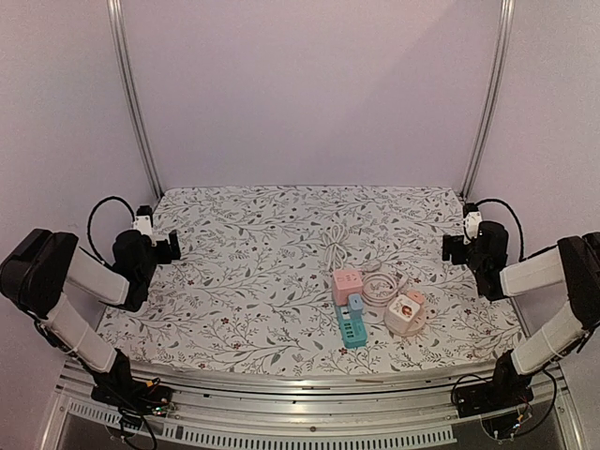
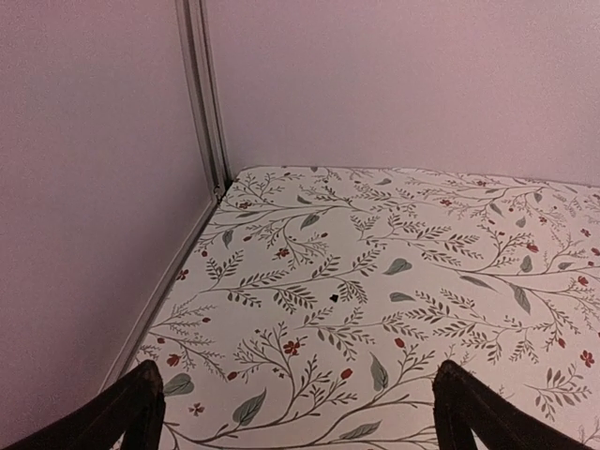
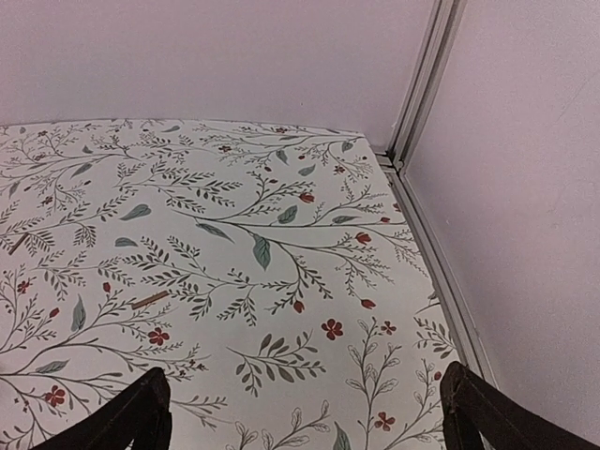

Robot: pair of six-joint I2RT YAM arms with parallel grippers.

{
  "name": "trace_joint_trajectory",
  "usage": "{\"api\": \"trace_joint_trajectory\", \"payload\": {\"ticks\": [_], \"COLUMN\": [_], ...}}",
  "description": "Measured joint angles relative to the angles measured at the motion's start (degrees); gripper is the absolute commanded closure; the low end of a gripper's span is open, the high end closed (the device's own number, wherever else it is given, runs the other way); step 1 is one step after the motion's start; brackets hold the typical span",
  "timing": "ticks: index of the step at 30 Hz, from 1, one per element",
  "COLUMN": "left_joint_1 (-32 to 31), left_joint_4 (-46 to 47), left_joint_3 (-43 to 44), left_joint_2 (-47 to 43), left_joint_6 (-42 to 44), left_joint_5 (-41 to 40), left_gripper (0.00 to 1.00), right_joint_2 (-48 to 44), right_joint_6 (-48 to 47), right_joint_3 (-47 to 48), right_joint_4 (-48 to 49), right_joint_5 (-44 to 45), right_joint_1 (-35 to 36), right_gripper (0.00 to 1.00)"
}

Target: Insert the plug

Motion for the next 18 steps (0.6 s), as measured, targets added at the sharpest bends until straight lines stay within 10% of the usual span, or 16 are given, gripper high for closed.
{"api": "trace_joint_trajectory", "payload": {"ticks": [18], "left_joint_1": [0.0], "left_joint_4": [0.0], "left_joint_3": [0.0], "left_joint_2": [0.0], "left_joint_6": [-0.2], "left_joint_5": [-0.1], "left_gripper": [0.01], "right_joint_2": [4.5], "right_joint_6": [4.3], "right_joint_3": [0.5], "right_joint_4": [5.9], "right_joint_5": [-6.6], "right_joint_1": [-5.6], "right_gripper": [0.01]}}
